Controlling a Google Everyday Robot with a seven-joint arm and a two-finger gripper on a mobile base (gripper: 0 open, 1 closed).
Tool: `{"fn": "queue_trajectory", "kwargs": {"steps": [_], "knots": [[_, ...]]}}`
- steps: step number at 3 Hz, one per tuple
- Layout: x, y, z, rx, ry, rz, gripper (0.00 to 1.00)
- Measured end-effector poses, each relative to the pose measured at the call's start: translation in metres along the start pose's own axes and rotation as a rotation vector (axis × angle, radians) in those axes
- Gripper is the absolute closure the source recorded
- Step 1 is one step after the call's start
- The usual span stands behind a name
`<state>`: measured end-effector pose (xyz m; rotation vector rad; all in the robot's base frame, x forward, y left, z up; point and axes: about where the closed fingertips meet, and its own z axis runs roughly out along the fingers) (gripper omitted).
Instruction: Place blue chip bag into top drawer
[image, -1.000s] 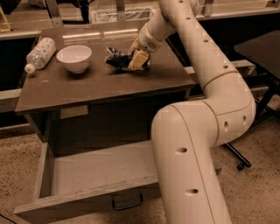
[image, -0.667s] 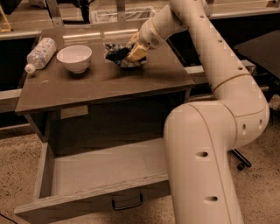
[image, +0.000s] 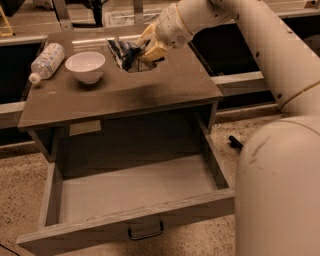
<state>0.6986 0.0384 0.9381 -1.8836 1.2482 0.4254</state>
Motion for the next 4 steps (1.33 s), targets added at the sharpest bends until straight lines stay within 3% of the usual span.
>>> {"fn": "queue_trajectory", "kwargs": {"steps": [1, 2, 3, 4], "knots": [[-0.03, 0.049, -0.002, -0.096, 0.071, 0.076, 1.0], [-0.055, 0.104, 0.007, -0.184, 0.108, 0.216, 1.0], [-0.057, 0.169, 0.035, -0.29, 0.139, 0.366, 0.74], [-0.056, 0.17, 0.037, -0.296, 0.14, 0.36, 0.5]]}}
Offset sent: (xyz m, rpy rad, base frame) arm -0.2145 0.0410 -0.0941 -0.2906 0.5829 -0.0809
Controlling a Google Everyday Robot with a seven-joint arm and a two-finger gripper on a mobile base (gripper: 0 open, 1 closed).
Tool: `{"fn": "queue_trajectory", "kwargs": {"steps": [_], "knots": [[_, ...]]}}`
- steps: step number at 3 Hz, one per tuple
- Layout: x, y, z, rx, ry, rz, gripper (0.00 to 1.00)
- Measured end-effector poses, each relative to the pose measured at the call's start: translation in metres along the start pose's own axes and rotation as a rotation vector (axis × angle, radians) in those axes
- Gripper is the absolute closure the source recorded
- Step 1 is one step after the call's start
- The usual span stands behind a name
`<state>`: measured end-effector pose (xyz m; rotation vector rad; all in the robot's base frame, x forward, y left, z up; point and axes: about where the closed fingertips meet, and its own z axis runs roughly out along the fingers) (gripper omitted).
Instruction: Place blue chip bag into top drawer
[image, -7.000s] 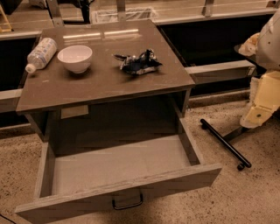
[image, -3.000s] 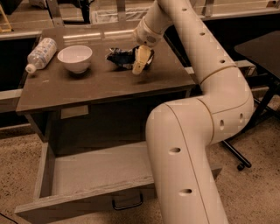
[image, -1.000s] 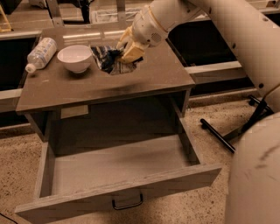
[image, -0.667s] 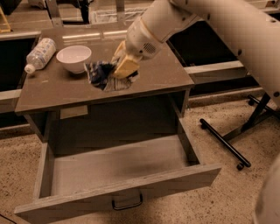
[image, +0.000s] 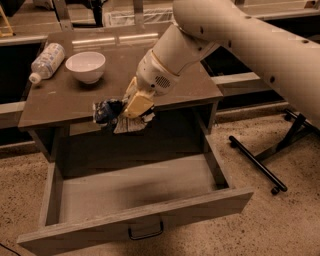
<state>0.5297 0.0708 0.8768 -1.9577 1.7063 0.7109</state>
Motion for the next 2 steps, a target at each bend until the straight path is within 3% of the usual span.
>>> {"fn": "queue_trajectory", "kwargs": {"steps": [2], "knots": [[-0.0003, -0.0001, -0.0001, 0.0, 0.0, 0.0, 0.04]]}}
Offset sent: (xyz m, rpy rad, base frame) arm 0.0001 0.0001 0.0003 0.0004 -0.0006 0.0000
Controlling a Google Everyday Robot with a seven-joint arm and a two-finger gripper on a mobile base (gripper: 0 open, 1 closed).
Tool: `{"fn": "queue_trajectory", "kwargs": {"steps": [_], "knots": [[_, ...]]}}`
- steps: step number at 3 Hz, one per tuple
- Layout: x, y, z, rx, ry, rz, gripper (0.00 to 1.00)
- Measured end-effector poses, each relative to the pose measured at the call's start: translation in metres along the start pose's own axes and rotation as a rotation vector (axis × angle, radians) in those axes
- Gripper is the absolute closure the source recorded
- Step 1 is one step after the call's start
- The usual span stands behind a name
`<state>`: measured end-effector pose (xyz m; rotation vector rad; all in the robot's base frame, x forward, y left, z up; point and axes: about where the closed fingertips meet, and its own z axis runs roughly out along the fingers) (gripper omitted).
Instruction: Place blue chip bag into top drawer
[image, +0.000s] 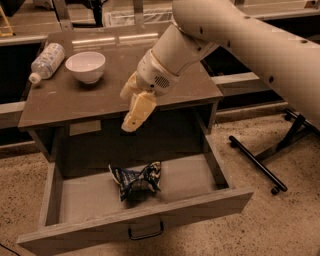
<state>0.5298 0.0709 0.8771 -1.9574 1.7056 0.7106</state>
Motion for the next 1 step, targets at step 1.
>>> {"fn": "queue_trajectory", "kwargs": {"steps": [1], "knots": [[0.0, 0.0, 0.0, 0.0, 0.0, 0.0, 0.0]]}}
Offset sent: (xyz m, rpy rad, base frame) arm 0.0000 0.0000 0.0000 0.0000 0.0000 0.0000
